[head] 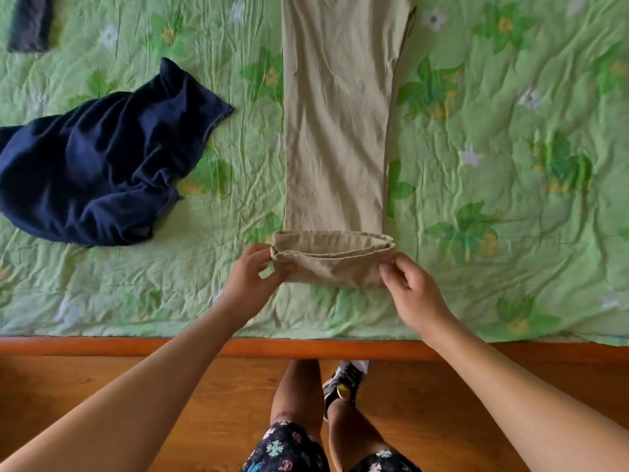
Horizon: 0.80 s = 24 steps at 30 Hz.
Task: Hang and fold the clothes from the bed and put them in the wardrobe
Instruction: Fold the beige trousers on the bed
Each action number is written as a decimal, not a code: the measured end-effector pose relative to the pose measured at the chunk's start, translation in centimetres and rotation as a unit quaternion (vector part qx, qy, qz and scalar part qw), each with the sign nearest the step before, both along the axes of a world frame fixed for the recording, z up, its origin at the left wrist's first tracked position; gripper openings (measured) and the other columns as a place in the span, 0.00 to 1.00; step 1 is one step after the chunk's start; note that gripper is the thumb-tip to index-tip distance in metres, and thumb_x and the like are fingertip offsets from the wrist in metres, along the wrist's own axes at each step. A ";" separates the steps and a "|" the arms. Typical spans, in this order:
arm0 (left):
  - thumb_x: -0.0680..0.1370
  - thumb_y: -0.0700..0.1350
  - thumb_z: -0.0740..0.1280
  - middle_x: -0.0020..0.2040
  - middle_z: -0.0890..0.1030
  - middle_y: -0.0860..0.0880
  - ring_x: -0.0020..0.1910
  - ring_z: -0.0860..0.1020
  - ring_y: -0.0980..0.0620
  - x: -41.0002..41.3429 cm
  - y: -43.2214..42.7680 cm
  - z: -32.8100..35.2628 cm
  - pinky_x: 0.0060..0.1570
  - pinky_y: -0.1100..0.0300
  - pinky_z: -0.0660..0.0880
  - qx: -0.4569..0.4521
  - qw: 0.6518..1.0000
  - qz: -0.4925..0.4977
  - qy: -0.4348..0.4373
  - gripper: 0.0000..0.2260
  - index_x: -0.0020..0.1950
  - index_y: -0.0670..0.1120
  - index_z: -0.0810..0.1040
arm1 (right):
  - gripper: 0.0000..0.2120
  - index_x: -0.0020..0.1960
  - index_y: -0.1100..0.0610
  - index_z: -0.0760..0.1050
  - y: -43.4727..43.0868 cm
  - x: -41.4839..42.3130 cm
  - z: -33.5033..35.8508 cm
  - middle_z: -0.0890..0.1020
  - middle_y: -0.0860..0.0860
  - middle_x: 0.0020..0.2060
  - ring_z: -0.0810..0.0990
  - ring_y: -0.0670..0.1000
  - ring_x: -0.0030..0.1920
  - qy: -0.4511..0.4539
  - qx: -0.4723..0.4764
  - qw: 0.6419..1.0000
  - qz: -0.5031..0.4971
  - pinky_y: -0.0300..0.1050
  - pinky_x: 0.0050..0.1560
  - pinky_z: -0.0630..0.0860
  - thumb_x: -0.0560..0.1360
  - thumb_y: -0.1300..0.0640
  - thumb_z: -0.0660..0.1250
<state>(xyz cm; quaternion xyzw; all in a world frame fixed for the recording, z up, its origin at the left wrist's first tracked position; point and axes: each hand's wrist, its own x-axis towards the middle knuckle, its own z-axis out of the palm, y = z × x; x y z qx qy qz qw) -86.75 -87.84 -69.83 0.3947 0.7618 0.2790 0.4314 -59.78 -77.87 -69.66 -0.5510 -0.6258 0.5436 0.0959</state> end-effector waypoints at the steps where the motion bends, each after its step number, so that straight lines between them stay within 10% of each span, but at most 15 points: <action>1: 0.79 0.43 0.72 0.48 0.84 0.50 0.49 0.82 0.54 -0.4 1.2 0.1 0.51 0.55 0.77 -0.028 0.997 0.021 -0.068 0.03 0.51 0.51 0.84 | 0.14 0.38 0.44 0.70 1.0 -0.5 -0.1 0.74 0.39 0.29 0.72 0.41 0.31 0.003 -0.034 0.999 -0.017 0.41 0.35 0.66 0.83 0.52 0.62; 7: 0.76 0.56 0.72 0.47 0.85 0.40 0.44 0.83 0.47 -5.1 13.3 1.9 0.42 0.41 0.83 0.051 0.972 0.123 -0.196 0.11 0.50 0.49 0.80 | 0.12 0.42 0.52 0.75 13.1 -7.1 1.9 0.78 0.47 0.35 0.77 0.49 0.39 0.114 0.015 0.980 -0.165 0.48 0.43 0.72 0.79 0.46 0.67; 10: 0.75 0.61 0.71 0.52 0.84 0.47 0.47 0.83 0.49 -8.9 20.5 1.5 0.42 0.51 0.82 0.050 0.930 0.163 -0.326 0.15 0.56 0.54 0.81 | 0.16 0.50 0.47 0.83 20.3 -9.6 2.1 0.86 0.51 0.47 0.85 0.53 0.48 0.261 -0.181 0.926 -0.203 0.49 0.47 0.80 0.74 0.36 0.69; 14: 0.80 0.54 0.67 0.57 0.82 0.41 0.53 0.83 0.44 -8.9 18.3 -3.0 0.57 0.50 0.80 -0.170 0.919 0.077 -0.347 0.18 0.60 0.40 0.78 | 0.28 0.70 0.59 0.72 18.0 -9.0 -2.9 0.79 0.49 0.63 0.78 0.52 0.64 0.048 -0.305 0.942 -0.135 0.54 0.65 0.73 0.75 0.48 0.73; 19: 0.80 0.42 0.70 0.43 0.86 0.52 0.42 0.83 0.52 -6.6 14.3 -5.5 0.43 0.55 0.80 -0.088 0.972 0.039 -0.216 0.02 0.51 0.44 0.81 | 0.01 0.47 0.57 0.80 15.1 -8.1 -6.8 0.85 0.51 0.45 0.81 0.54 0.47 -0.005 -0.155 0.976 -0.150 0.45 0.45 0.72 0.77 0.61 0.71; 24: 0.81 0.47 0.65 0.35 0.80 0.57 0.34 0.76 0.58 -5.2 16.4 -4.2 0.34 0.63 0.73 0.028 0.983 0.029 -0.181 0.06 0.46 0.46 0.74 | 0.17 0.47 0.68 0.75 17.0 -9.5 -4.2 0.76 0.61 0.34 0.72 0.50 0.36 0.030 -0.044 0.996 -0.076 0.47 0.37 0.67 0.75 0.52 0.69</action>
